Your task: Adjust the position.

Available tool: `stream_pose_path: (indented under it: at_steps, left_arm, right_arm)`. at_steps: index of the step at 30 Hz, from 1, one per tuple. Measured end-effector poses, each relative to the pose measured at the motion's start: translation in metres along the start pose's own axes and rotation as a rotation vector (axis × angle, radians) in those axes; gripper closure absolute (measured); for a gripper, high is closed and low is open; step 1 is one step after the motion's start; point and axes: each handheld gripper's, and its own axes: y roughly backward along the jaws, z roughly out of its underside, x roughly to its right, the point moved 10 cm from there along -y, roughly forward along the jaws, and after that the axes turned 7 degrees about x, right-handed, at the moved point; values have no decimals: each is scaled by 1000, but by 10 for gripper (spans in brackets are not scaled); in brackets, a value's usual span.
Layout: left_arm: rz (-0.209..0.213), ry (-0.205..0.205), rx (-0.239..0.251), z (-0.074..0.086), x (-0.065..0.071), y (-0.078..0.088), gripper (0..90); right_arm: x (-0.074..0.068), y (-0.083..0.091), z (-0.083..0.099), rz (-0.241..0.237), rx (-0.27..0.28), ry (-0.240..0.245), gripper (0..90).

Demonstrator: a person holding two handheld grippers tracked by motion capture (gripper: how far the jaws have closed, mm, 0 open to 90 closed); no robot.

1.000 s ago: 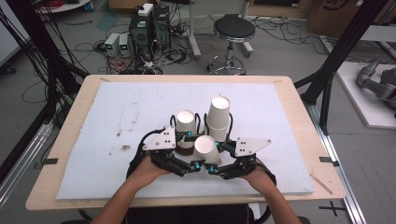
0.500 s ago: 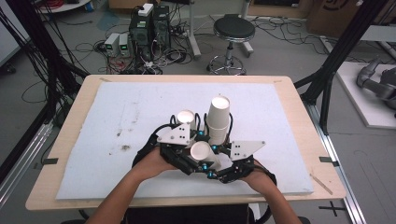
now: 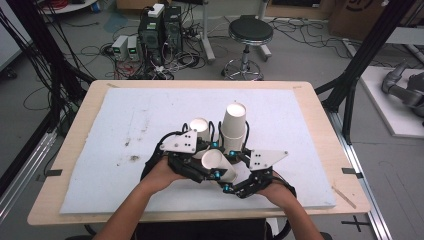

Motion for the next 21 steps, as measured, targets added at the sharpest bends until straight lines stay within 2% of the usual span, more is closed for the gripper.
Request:
stream_pose_path:
  at_steps: [1,3,10,15,16,19,21]
  left_arm:
    - [0,14,32,-3,0,1,360]
    - [4,22,55,-5,0,2,360]
    - [7,30,93,-7,1,1,360]
    - [14,30,102,-9,3,0,360]
    - [14,30,102,-9,3,0,360]
    - [16,34,97,-8,5,0,362]
    - [8,38,75,-6,6,1,360]
  right_arm:
    - [0,0,0,1,3,-1,194]
    - [0,-1,0,1,5,-2,194]
    - [0,0,-2,-4,26,-18,194]
    - [-1,0,-2,-15,31,-16,207]
    - [-3,0,-2,-30,35,-13,255]
    - [-5,2,-3,-55,37,-7,310]
    - [-5,4,-3,-69,37,-3,347]
